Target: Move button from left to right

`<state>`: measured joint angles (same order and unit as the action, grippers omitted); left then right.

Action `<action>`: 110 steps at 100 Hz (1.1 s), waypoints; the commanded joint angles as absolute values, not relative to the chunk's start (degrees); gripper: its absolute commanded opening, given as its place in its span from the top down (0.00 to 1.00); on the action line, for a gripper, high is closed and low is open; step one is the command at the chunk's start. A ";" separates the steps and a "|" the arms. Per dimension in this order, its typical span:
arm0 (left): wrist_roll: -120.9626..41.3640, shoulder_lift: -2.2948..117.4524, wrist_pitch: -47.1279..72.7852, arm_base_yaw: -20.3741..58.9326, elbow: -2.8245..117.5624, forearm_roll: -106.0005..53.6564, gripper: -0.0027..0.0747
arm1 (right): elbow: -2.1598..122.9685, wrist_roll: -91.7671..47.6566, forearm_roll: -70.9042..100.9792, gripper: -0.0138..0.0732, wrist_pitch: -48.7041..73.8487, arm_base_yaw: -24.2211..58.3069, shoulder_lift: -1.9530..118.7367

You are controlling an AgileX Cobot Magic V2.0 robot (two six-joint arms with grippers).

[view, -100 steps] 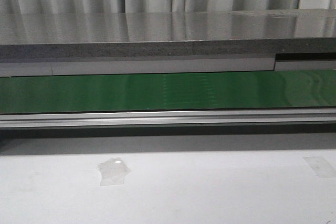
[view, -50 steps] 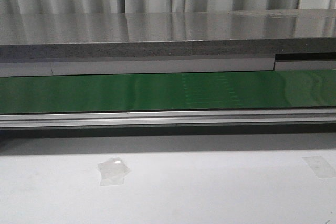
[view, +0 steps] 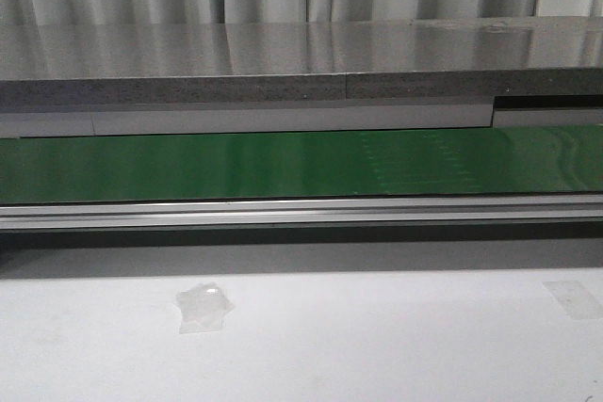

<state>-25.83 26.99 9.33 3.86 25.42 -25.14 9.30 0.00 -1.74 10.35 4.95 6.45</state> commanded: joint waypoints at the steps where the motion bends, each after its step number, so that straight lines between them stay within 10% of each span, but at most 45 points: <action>1: -25.66 27.09 5.10 4.15 27.10 -25.86 0.99 | 8.10 0.96 -2.29 0.92 3.99 5.00 3.89; 110: -25.66 27.21 5.18 4.15 27.10 -25.86 0.99 | -0.70 2.12 -1.20 0.92 3.47 5.00 -1.68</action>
